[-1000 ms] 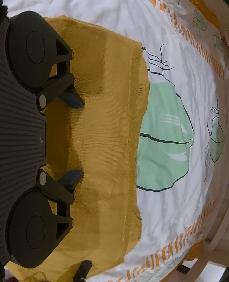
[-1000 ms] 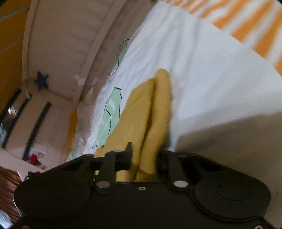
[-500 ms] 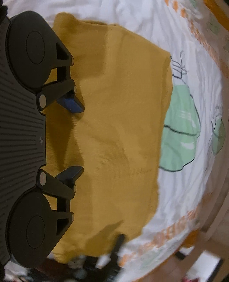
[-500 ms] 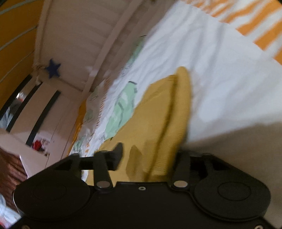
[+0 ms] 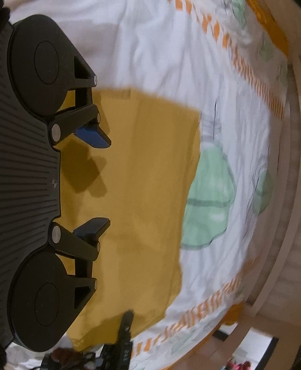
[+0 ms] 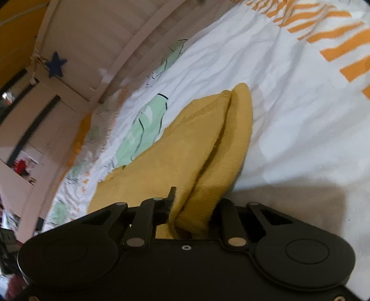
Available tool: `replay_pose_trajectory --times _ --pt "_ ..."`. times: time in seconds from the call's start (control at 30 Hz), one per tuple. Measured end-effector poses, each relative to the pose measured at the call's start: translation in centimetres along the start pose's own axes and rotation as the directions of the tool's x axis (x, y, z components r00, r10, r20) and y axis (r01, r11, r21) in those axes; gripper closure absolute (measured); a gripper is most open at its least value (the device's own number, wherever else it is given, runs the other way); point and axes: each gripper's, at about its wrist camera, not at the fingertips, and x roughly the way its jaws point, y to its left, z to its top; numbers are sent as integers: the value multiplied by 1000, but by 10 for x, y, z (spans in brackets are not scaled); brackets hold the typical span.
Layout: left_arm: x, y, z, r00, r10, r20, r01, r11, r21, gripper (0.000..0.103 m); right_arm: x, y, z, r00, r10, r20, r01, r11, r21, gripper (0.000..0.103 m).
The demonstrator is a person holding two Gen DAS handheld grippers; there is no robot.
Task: Fold small clothes
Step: 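Lift the side edge with the right gripper and fold it over the body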
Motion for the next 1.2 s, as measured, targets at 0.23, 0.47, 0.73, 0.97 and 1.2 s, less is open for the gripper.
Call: replay_pose_trajectory --times 0.23,0.47,0.73,0.97,1.2 --pt "-11 75 3 998 68 -8 -69 992 -104 38 -3 43 9 984 -176 -19 174 982 -71 80" --pt "-2 137 -6 990 140 -33 -143 975 -167 38 -2 99 21 986 -165 1 164 979 -120 81" --pt "7 143 -21 993 114 -20 -115 990 -77 34 44 180 14 995 -98 -36 88 974 -209 81" --pt "7 148 -29 995 95 24 -93 993 -71 32 98 231 -14 992 -73 -105 44 966 -253 81" --pt "6 144 -34 991 111 71 -107 993 -55 31 142 269 -45 980 -133 -151 73 933 -351 81"
